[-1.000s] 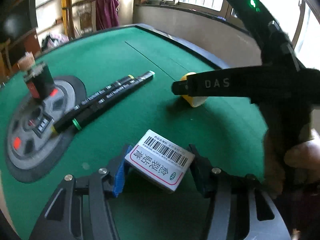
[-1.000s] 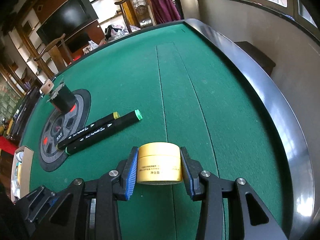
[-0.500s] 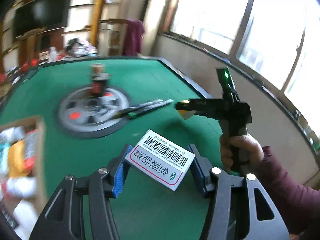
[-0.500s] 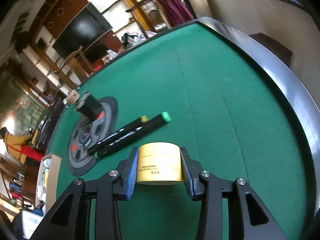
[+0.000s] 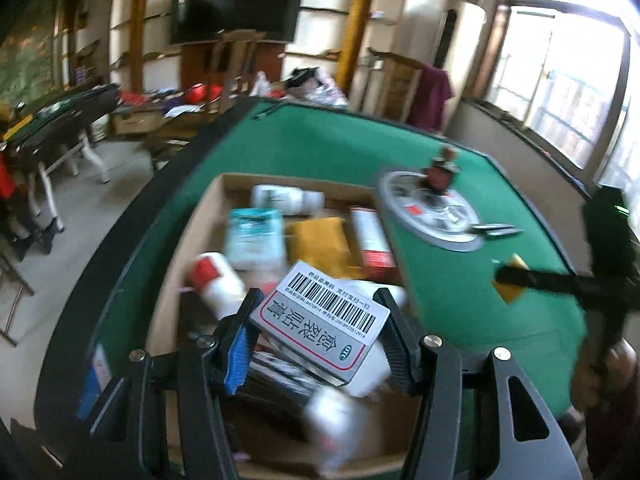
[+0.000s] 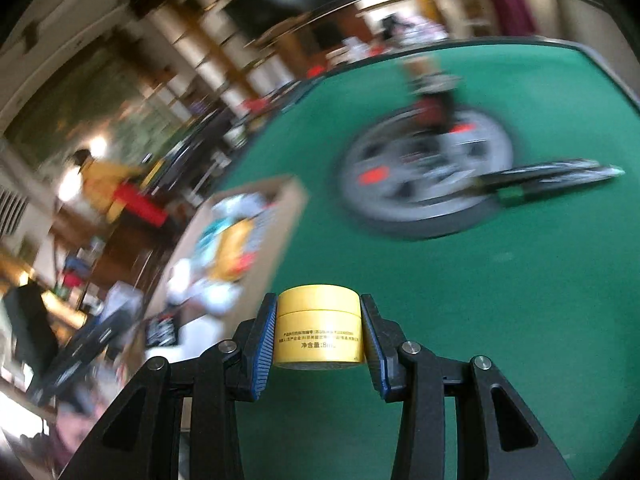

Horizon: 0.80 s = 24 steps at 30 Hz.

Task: Organize objects
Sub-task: 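Lower the barcode box into the box with left gripper while right carries the yellow tape over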

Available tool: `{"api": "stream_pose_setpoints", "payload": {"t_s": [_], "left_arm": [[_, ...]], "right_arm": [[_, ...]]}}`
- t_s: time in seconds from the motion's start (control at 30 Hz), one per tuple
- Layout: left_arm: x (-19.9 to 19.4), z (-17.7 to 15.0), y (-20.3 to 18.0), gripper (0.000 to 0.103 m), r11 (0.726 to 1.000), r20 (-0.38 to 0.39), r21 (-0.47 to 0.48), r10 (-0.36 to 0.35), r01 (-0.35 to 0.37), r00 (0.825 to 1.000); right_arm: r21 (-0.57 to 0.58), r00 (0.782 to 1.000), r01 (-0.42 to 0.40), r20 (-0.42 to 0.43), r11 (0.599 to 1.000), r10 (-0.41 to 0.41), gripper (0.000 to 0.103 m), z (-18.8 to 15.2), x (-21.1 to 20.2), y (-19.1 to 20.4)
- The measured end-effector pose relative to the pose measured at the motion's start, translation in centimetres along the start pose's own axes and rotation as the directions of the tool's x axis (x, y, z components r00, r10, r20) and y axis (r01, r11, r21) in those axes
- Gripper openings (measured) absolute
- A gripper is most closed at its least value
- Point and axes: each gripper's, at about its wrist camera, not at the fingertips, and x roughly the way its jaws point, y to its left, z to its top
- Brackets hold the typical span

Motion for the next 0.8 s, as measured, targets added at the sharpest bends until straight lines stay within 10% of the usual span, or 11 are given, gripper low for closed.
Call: {"api": "stream_pose_setpoints", "payload": {"t_s": [0.3,0.8], "left_arm": [[5.0,0.3,2.8,0.055,1.0,-0.095,-0.007,-0.004,0.004,0.995],[5.7,-0.2,3.4,0.056,0.991,-0.115,0.071,0.12,-0.113,0.986]], "right_arm": [[-0.175,0.993,-0.003,-0.118,0.985,-0.018,0.044,-2.1,6.5,8.5],[-0.334,0.977,0.117,-0.132,0.935,-0.169,0.044,-2.1,10.4,11.2]]}}
